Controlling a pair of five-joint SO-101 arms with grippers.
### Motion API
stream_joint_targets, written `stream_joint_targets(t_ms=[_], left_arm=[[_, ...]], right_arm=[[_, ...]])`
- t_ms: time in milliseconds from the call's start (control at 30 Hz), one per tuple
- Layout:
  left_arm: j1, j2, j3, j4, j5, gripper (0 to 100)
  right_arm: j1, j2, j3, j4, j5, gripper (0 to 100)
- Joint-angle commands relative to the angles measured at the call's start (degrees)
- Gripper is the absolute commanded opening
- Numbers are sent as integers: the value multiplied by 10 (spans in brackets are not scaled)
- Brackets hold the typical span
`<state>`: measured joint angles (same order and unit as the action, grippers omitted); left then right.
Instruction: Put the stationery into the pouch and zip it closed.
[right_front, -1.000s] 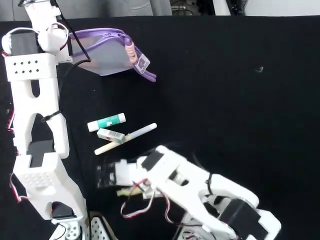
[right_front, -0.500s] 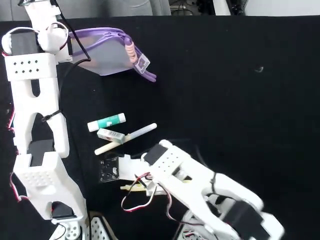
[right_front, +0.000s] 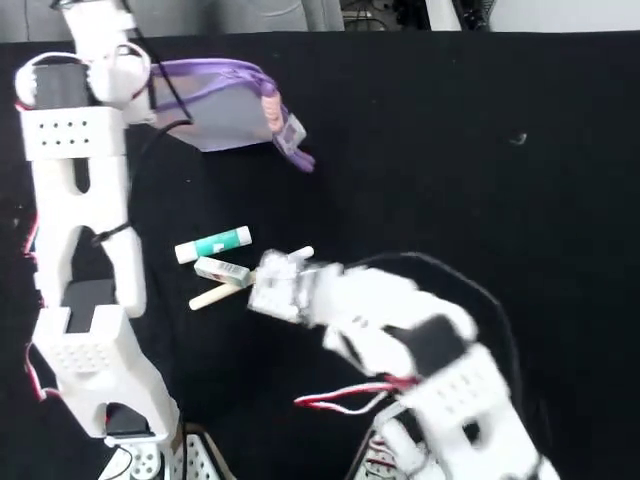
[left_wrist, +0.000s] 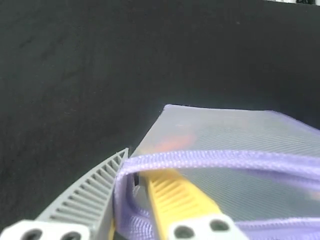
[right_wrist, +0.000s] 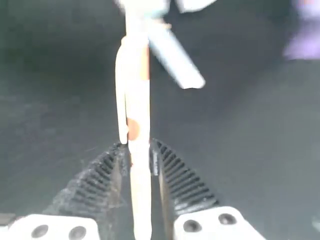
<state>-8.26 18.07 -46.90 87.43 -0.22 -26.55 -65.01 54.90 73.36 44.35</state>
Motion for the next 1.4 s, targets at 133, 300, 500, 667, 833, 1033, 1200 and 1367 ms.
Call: stream_joint_targets(t_ms=[133, 300, 500, 667, 833, 1033, 1200, 1367], left_arm=[[48, -2, -5, 12, -2, 28], [50, -1, -38, 40, -1, 28], [88, 4, -135, 123, -1, 28], [120, 4, -147, 132, -2, 28], [121, 4, -148, 131, -2, 28], [119, 6, -148, 128, -2, 28], [118, 26, -153, 128, -2, 28], [118, 47, -153, 128, -2, 28]], right_arm=[[95, -153, -60, -116, -67, 11], [101, -199, -56, -245, -215, 11], [98, -223, -56, -385, -317, 11], [98, -219, -55, -489, -416, 11], [90, -203, -2, -598, -488, 11], [39, -125, 126, -845, -489, 11], [33, 5, 125, -962, -489, 11], [35, 141, 89, -1043, -489, 11]])
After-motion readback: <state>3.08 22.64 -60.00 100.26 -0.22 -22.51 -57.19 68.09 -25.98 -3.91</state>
